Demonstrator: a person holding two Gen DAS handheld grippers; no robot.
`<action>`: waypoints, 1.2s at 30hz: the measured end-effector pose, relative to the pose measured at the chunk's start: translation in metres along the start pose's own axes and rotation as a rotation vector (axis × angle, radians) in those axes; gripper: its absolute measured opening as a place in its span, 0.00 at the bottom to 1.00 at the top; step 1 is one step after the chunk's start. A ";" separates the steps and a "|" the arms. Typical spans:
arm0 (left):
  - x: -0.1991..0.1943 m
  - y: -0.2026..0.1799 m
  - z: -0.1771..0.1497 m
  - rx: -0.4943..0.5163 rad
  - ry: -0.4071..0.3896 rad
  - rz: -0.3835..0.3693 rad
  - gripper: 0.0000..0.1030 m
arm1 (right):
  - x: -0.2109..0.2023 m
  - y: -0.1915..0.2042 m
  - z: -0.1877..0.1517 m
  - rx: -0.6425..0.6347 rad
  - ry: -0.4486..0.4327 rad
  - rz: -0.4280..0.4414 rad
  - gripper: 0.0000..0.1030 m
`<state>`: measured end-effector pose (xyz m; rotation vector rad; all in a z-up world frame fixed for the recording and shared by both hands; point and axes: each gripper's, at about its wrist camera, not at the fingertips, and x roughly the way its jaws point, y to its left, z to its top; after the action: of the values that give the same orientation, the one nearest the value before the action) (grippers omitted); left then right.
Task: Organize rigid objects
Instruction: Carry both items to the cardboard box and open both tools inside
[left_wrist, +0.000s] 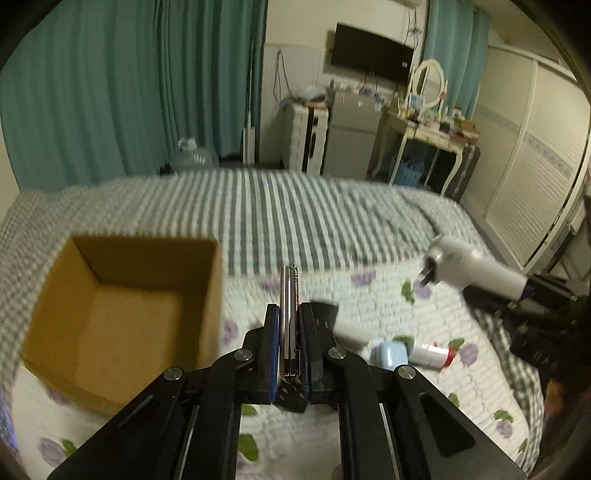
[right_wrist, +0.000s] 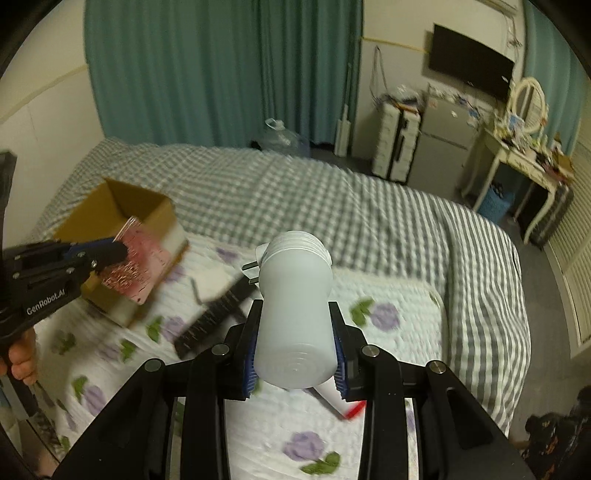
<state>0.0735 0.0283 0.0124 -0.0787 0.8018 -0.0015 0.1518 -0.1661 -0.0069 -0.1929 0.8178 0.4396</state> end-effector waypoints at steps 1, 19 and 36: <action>-0.008 0.005 0.009 0.005 -0.019 0.005 0.09 | -0.002 0.006 0.006 -0.009 -0.010 0.006 0.30; -0.002 0.126 0.011 0.011 0.013 0.183 0.09 | 0.071 0.174 0.088 -0.027 -0.114 0.260 0.30; 0.046 0.173 -0.015 -0.053 0.072 0.199 0.15 | 0.132 0.202 0.083 -0.032 -0.047 0.316 0.39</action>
<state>0.0893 0.1978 -0.0431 -0.0487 0.8792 0.2061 0.1953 0.0815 -0.0490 -0.0819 0.7975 0.7520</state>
